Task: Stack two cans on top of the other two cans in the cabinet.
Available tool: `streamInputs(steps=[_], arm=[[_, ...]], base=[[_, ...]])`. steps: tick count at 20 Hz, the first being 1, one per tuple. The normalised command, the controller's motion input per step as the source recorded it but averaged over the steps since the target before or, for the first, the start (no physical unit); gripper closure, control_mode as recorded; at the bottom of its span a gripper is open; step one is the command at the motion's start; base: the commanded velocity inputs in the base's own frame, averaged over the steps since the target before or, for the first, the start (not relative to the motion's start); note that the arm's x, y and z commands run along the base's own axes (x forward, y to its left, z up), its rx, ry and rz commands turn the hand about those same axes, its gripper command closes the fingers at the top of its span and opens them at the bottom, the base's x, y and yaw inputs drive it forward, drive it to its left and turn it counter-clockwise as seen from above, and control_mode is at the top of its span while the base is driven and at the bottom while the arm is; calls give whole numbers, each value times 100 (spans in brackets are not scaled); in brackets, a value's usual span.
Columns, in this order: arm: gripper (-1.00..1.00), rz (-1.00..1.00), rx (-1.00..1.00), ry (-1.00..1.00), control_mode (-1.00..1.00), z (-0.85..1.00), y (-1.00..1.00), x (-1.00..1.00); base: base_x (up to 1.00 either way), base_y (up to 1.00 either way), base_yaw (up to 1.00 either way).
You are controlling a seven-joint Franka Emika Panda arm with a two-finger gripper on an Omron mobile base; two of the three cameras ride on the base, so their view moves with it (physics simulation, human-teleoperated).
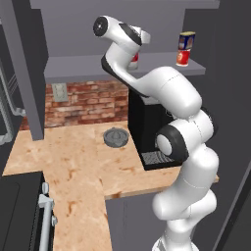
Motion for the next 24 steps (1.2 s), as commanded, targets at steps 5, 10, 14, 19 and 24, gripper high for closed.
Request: streamInputs(steps=[5,10,14,19,24], arm=[[100,0,0,0,-100,0,1,0],[100,0,0,0,-100,1,3,0],[100,0,0,0,-100,0,0,0],[100,0,3,2,-100,0,0,0],[100,0,1,0,-100,0,0,0]], base=[[0,0,0],[0,0,0],[0,0,0],[0,0,0],[0,0,0]])
